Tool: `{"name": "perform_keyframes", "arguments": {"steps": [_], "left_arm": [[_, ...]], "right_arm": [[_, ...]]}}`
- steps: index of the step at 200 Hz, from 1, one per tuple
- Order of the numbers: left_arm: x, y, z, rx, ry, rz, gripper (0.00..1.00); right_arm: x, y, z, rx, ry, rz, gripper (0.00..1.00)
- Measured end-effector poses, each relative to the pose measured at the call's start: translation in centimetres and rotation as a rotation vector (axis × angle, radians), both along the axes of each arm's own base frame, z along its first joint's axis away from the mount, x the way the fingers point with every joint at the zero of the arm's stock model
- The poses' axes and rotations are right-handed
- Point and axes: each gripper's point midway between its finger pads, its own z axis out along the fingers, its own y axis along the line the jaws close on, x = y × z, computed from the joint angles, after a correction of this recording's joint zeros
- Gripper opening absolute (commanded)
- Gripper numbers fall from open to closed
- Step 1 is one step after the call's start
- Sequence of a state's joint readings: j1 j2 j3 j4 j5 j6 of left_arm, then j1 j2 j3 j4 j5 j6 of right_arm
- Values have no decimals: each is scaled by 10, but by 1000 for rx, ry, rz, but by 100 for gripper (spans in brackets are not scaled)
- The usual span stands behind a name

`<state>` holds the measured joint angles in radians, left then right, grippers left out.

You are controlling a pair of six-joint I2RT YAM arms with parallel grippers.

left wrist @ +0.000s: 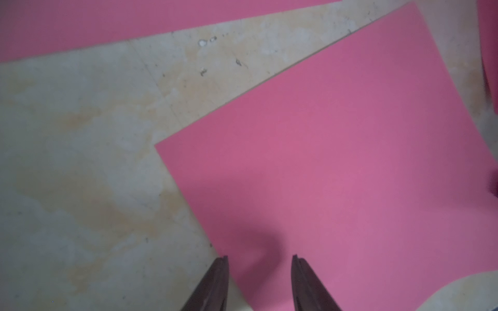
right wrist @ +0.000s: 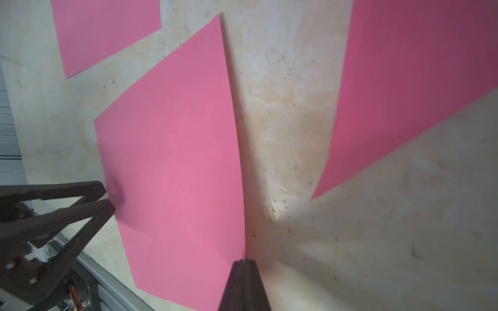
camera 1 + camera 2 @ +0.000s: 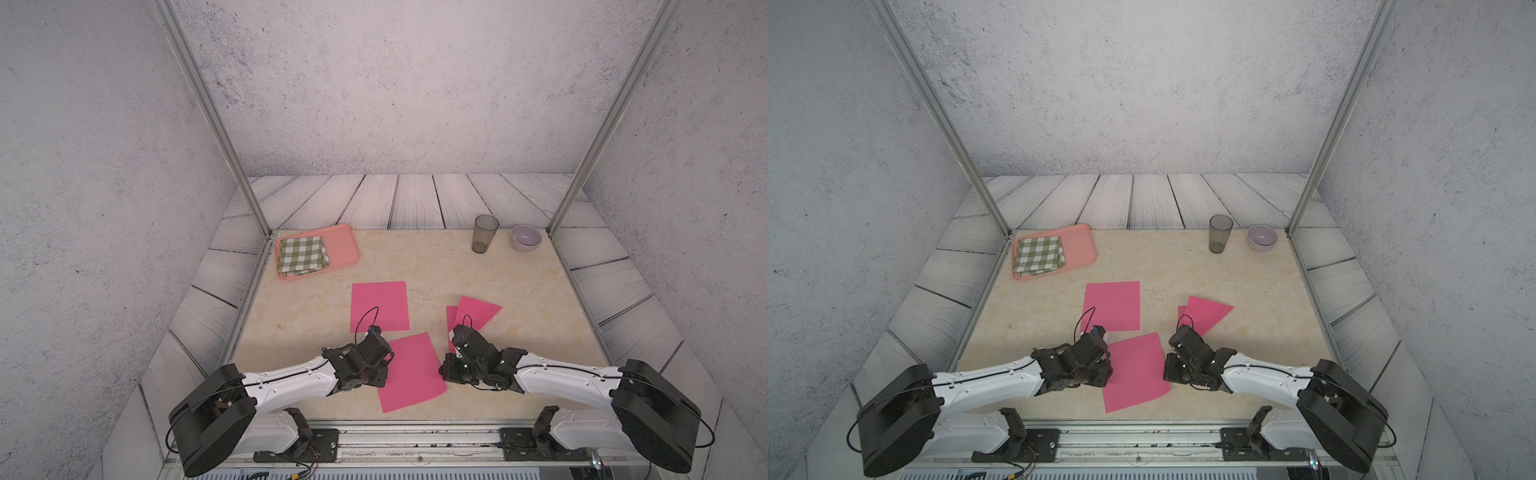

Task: Fold the square paper diagonally
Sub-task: Fold the paper at the center of the board.

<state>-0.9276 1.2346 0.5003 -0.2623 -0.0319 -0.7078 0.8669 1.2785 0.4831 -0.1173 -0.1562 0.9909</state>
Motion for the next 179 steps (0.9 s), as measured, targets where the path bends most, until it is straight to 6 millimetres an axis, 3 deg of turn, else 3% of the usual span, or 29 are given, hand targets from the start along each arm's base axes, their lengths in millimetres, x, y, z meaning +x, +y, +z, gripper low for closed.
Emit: {"name": "perform_keyframes", "arguments": {"steps": [41,70,106,143,179], "left_arm": [[-3,1,4,-6,2,-13,48],[-7,3,15,2,10,-32,53],[-6,-25,54,-145,-24,-93,53],[-24,-48,65,-219,-27,-189,56],[-57,-78,76,-260,-73,-364,58]], "right_arm": [[-4,-1,-9,-22,34,4,0],[-1,0,1,-51,46,0,0],[4,1,20,-68,47,-9,0],[4,-5,22,-74,74,-53,0],[10,-2,26,-31,92,-99,0]]}}
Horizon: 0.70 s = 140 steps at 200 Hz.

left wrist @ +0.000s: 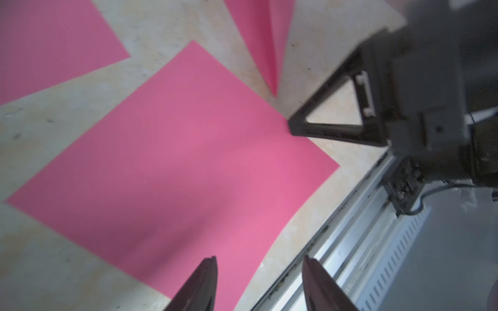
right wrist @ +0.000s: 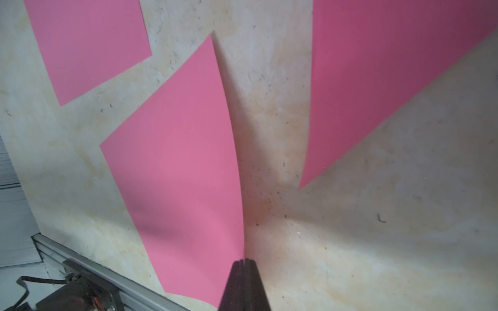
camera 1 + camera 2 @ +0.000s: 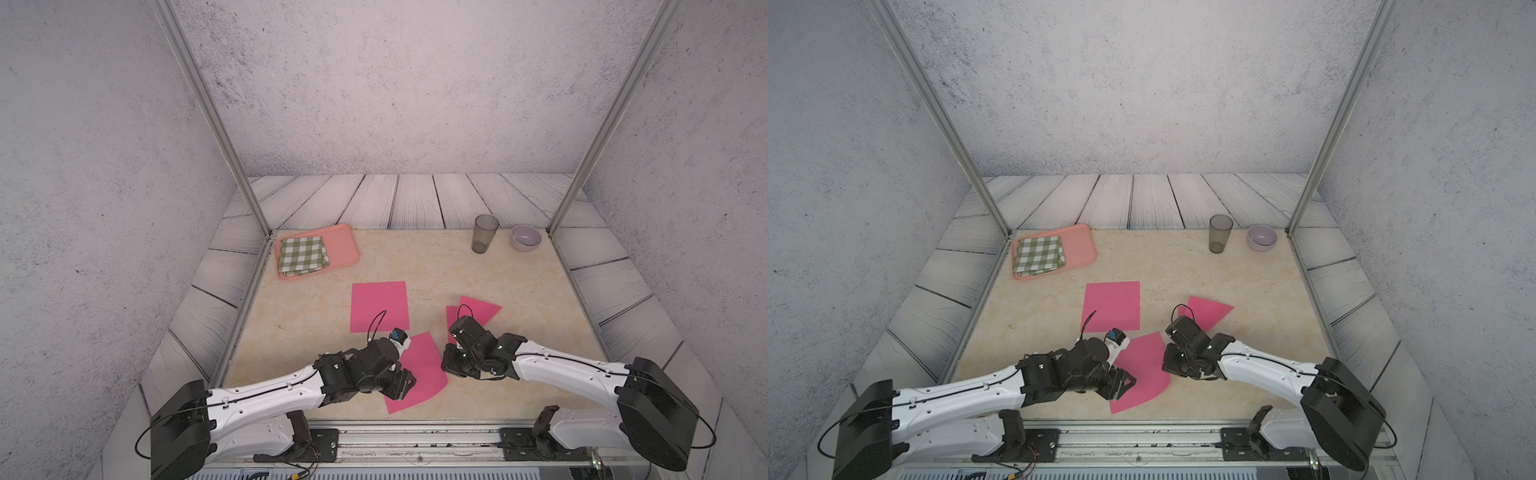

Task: Fold the square paper diagonally
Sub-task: Fold the paper at the center of the board.

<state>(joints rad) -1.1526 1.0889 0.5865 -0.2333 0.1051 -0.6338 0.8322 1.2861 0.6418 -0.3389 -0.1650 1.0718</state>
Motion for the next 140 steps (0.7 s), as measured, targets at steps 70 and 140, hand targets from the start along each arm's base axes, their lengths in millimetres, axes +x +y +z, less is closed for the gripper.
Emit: {"name": "perform_keyframes", "arguments": {"steps": [70,140], "left_arm": [[-7,-25,-30,99,-123,-58,62],[2,-59,-35,151,-226,-41,63]], "right_arm": [[4,2,4,52,41,-52,0],[6,7,7,87,50,-62,0]]}}
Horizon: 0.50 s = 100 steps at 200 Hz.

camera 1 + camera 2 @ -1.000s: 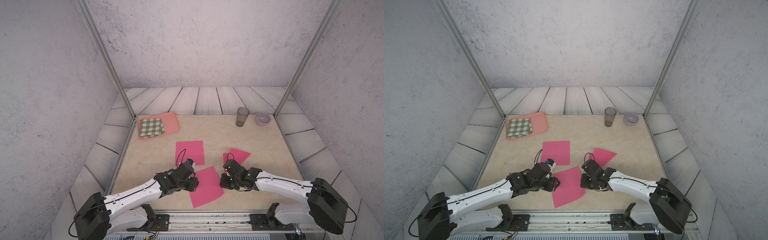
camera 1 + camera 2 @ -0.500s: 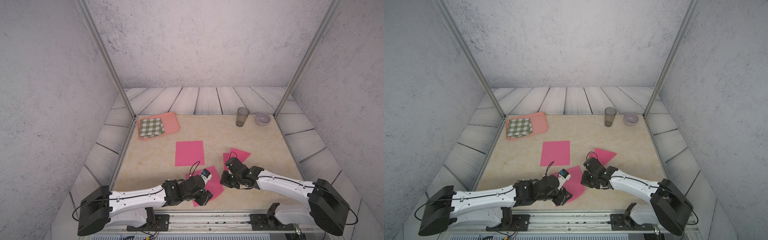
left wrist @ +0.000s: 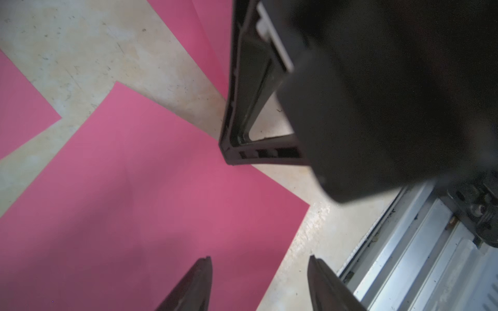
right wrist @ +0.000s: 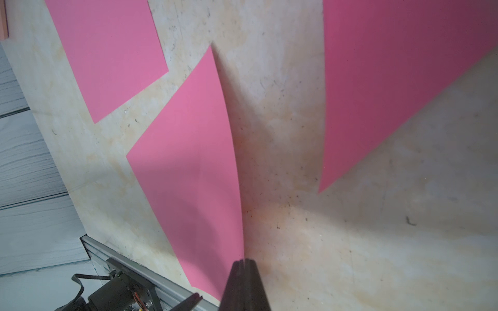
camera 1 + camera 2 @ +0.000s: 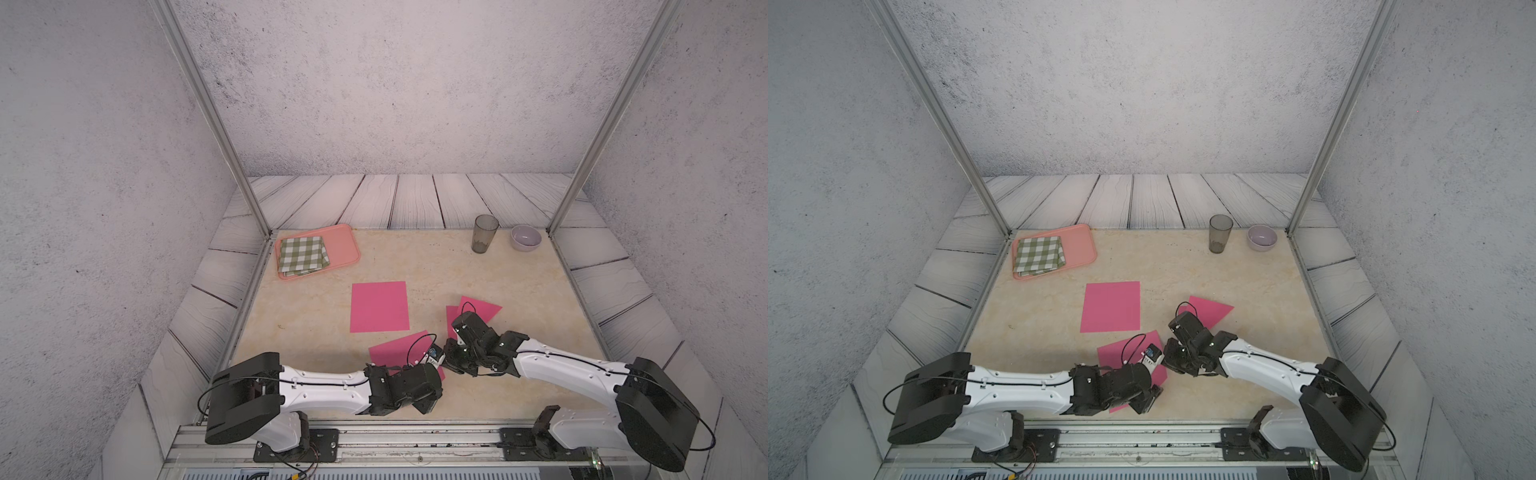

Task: Fold the square paper diagonally
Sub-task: Fold the paper at the center of the board.

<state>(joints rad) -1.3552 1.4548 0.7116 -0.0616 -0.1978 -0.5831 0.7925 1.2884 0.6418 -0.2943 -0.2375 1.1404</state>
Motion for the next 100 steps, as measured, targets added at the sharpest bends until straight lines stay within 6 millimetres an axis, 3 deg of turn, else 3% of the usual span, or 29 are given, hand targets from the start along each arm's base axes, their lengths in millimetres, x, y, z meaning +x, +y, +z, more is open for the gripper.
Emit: {"name": "perform_keyframes", "arguments": {"steps": [100], "left_arm": [[9,-1,-14,46,-47,41,63]], "right_arm": [[-1,-5,-6,-13,23,-18,0]]}}
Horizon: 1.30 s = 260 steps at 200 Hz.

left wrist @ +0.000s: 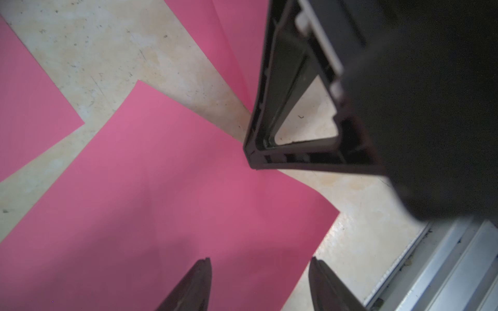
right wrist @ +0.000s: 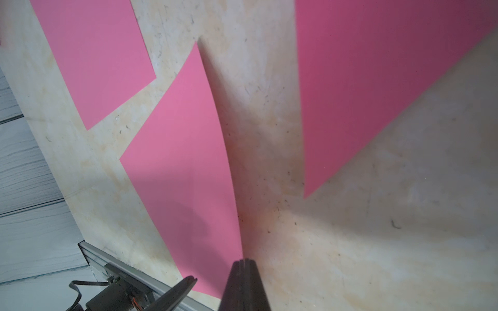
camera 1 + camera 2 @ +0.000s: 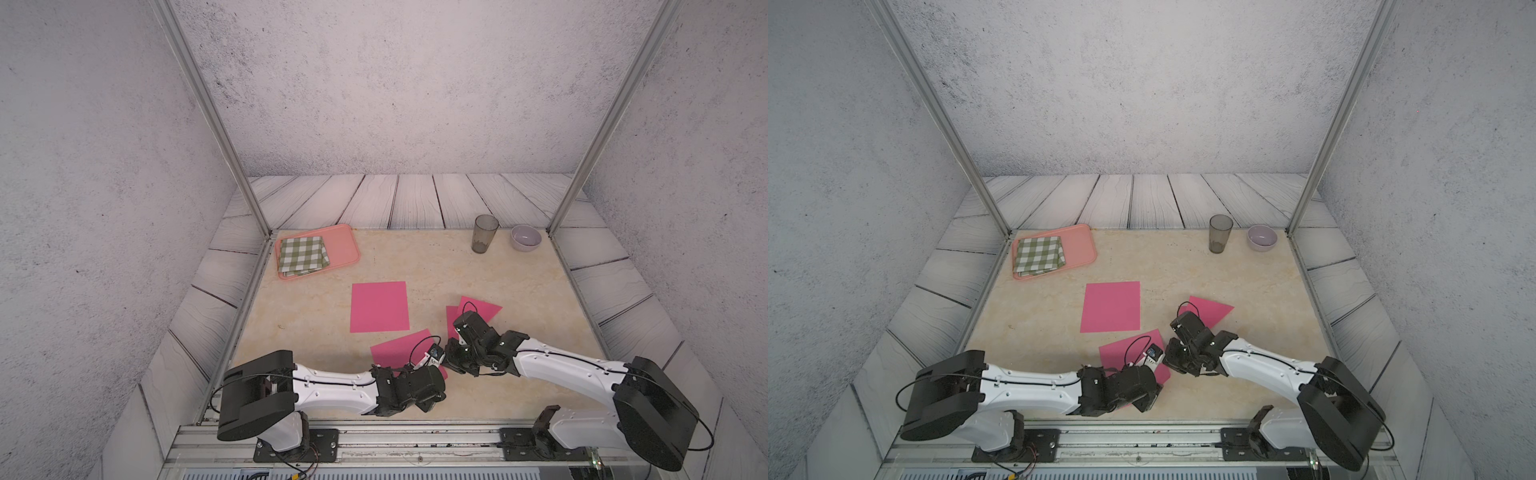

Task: Fold the square paper diagonally
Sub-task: Fold the paper at the center of the board.

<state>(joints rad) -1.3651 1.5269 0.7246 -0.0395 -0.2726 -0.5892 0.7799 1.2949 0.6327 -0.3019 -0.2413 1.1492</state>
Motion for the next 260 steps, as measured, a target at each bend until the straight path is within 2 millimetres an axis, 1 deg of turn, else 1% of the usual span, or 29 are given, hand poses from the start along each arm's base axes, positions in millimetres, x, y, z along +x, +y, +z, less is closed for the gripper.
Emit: {"name": "perform_keyframes", "arguments": {"steps": [20,133,157,174,216,231,241,260], "left_arm": [[1,1,-5,18,-6,4,63],[-1,1,-9,39,-7,-4,61],[-2,0,-10,45,-9,-5,64],[-3,1,-9,47,-12,-7,68],[-10,8,2,47,-12,-27,70],[-13,2,8,24,-18,-54,70],[-19,-3,10,9,-14,-89,70],[-29,-9,9,5,-6,-139,70]], "right_arm": [[0,0,0,0,1,-4,0],[-2,-2,-5,-5,30,-3,0],[-4,-4,-7,-13,40,-4,0],[-4,-4,-7,-12,42,-3,0],[-3,2,-3,18,36,5,0],[-2,2,-4,17,37,4,0],[0,3,-4,23,33,3,0],[2,6,-3,35,24,5,0]]}}
